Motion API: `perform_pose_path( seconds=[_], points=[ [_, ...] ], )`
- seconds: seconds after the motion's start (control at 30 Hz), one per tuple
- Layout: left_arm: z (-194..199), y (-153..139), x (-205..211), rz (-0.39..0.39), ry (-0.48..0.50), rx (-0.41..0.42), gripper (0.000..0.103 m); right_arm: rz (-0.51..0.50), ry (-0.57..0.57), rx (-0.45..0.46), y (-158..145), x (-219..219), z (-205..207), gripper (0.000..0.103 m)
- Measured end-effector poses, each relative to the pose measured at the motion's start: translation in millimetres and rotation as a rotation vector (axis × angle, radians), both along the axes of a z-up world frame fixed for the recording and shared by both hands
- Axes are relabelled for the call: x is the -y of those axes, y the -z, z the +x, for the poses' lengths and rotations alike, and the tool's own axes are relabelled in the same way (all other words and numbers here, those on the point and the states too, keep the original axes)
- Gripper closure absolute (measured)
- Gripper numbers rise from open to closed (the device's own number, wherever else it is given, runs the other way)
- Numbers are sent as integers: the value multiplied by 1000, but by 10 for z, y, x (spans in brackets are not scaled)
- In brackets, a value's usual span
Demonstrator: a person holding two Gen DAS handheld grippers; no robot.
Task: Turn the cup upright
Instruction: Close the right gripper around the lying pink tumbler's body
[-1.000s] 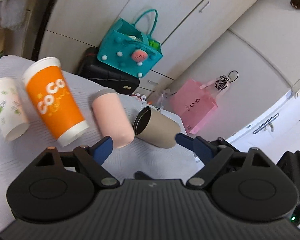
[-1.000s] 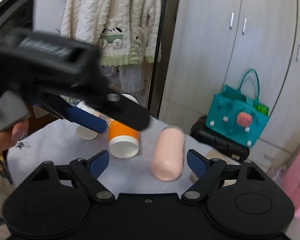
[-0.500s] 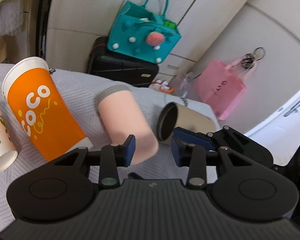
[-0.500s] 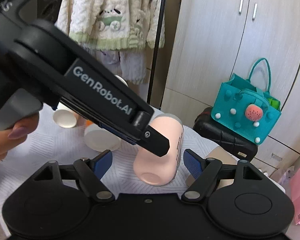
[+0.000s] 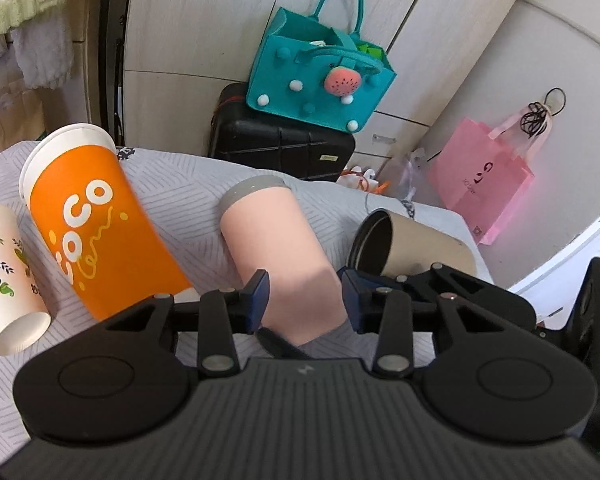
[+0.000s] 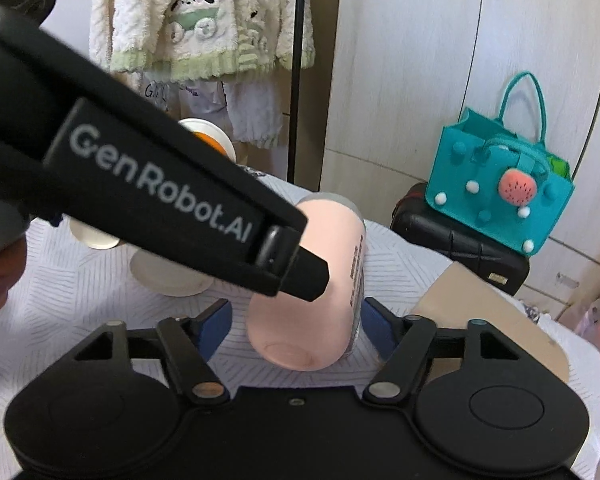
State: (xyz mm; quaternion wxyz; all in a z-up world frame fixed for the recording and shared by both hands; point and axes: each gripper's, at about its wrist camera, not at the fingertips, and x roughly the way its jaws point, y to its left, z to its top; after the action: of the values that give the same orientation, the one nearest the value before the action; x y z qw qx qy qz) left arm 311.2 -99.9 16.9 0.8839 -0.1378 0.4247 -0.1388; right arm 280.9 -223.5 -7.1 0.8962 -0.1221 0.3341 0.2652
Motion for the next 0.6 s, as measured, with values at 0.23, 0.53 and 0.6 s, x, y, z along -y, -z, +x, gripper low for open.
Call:
perform_pose_path(
  seconds=[0.23, 0.53, 0.6],
  points=[
    [42, 92, 44, 0, -1, -45, 65, 8, 17, -9, 63, -6, 16, 34],
    [-29, 101, 69, -1, -7, -39, 60, 56, 48, -11, 67, 67, -66, 35],
    [-53, 92, 77, 5, -6, -32, 58, 64, 49, -21, 55, 84, -64, 35]
  ],
)
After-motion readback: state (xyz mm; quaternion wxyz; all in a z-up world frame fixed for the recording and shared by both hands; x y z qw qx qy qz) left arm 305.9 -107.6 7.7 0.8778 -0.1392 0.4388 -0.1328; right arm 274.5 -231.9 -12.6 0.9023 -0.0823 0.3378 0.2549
